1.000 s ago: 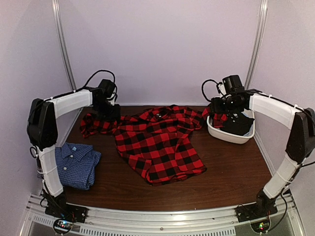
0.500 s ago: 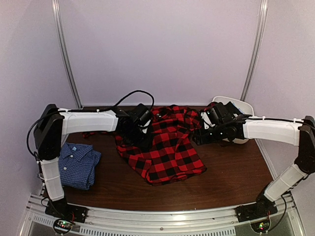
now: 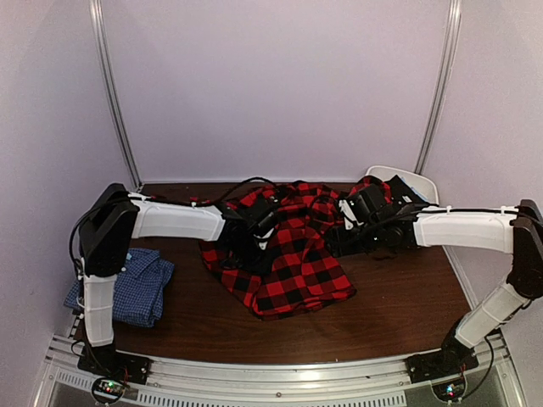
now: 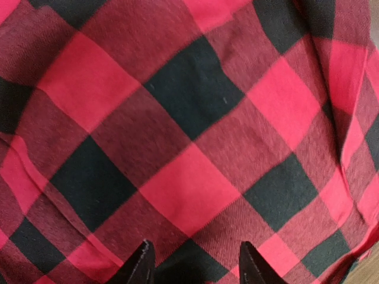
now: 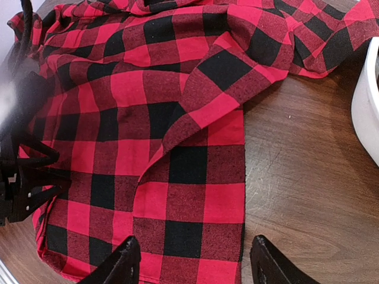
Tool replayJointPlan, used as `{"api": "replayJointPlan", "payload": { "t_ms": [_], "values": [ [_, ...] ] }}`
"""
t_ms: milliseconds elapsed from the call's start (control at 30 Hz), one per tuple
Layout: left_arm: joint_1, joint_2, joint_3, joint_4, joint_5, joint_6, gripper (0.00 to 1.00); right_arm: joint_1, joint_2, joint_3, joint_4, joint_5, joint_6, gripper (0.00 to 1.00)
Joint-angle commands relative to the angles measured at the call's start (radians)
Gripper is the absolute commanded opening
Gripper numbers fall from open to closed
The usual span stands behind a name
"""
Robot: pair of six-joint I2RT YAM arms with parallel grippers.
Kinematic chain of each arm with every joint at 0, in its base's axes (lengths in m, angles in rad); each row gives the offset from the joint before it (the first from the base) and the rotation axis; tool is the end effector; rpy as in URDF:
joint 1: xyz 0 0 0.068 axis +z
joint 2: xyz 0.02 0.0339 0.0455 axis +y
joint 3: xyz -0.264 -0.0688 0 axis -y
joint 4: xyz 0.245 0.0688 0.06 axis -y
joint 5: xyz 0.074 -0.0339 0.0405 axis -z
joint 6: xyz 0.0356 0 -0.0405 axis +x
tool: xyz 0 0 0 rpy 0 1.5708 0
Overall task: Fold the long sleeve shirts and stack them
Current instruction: Flatten out the crumpled shirt at the center of the board.
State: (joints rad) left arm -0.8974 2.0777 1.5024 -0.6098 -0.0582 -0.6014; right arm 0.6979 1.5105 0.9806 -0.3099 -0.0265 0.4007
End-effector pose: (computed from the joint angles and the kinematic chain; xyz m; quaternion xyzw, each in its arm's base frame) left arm 0.2683 -0.3330 0.1599 0.1392 0.9711 -0.1096 0.1597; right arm 0.2438 0.2057 0.2234 -0.1429 0.9229 0.1971 0.2983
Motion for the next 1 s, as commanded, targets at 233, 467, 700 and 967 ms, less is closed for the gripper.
{"api": "replayJointPlan", "payload": {
  "t_ms": [233, 467, 700, 967],
  "values": [
    [-0.018, -0.271, -0.355, -0.039, 0.102, -0.058, 0.26, 0.025, 0.023, -0.036, 0.055, 0.022, 0.025, 0.65],
    [-0.018, -0.485, -0.550, -0.128, 0.074, -0.144, 0.21, 0.041, 0.060, -0.053, 0.074, 0.022, 0.027, 0.65],
    [-0.018, -0.603, -0.652, -0.127, 0.086, -0.231, 0.16, 0.097, 0.103, -0.046, 0.075, 0.009, 0.027, 0.66],
    [-0.018, -0.627, -0.602, -0.008, 0.091, -0.273, 0.23, 0.185, 0.172, -0.041, 0.069, 0.020, 0.038, 0.64]
  ]
}}
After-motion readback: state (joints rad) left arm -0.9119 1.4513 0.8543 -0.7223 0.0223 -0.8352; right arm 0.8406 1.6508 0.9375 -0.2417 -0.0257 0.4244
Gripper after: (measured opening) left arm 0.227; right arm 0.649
